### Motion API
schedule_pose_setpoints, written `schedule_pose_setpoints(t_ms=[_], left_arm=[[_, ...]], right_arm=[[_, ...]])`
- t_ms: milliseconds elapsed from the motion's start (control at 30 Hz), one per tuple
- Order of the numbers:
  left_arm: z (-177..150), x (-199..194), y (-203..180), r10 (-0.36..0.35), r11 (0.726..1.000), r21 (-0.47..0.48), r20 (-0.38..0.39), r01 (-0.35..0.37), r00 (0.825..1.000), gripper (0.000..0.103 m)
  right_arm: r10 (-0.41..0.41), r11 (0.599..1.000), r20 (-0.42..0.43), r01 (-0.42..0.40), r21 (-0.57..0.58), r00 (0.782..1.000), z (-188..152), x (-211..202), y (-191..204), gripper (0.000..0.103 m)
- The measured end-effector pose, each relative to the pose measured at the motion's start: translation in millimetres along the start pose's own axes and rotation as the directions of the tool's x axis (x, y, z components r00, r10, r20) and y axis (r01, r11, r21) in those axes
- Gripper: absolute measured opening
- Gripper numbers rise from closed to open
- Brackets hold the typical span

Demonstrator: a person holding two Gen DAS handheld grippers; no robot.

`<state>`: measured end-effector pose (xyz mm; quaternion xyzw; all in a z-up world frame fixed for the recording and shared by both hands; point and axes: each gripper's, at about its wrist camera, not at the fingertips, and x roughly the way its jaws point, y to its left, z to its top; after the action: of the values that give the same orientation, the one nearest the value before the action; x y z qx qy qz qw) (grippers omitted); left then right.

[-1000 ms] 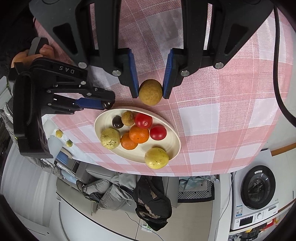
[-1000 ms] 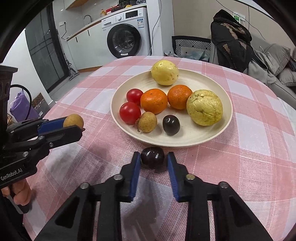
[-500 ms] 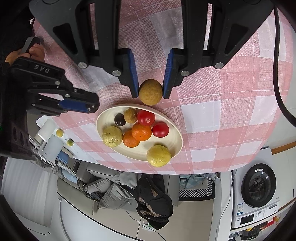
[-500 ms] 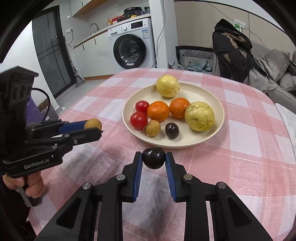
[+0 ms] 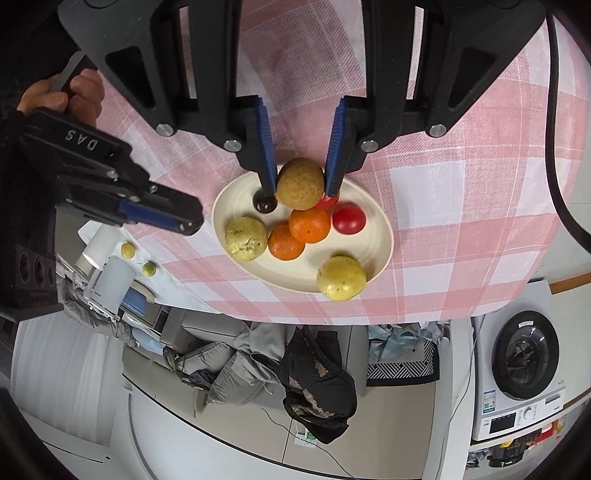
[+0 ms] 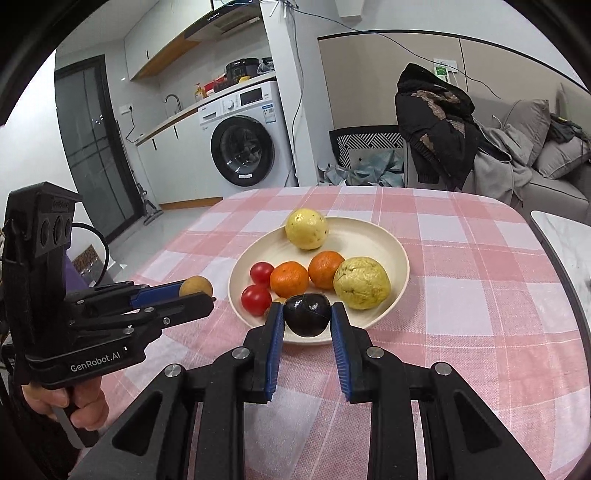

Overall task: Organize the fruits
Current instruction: 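Carry brown fruit and plum onto the cream plate and open both tools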

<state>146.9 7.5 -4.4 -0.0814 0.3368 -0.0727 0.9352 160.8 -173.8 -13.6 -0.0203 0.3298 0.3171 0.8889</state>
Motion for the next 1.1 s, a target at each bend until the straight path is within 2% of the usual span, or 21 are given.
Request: schedule_pose_setpoints(t_ms=[167, 500, 1100], left_arm=[[9.3, 10.3, -8.5, 0.008, 1.0, 0.021, 0.023, -0.008, 1.0, 0.024], [8.0, 36.3, -10.9, 0.021, 0.999, 0.03, 0.001, -0.021, 1.0, 0.024], [5.4, 48.8, -10.5, 0.028, 0.999, 0.039, -0.009, -0.028, 1.0, 0.024]], right_arm=[[0.004, 1.0, -0.001, -0.004, 0.02, 1.0, 2.2, 7.6, -4.9, 0.026], [-0.007, 0.999, 0.002, 0.007, 0.051, 1.0, 2.1, 15.8, -13.1, 0.026], [-0.026, 0.998, -0.016, 0.027, 0.054, 1.0, -1.4, 22.7, -16.0, 0.026]])
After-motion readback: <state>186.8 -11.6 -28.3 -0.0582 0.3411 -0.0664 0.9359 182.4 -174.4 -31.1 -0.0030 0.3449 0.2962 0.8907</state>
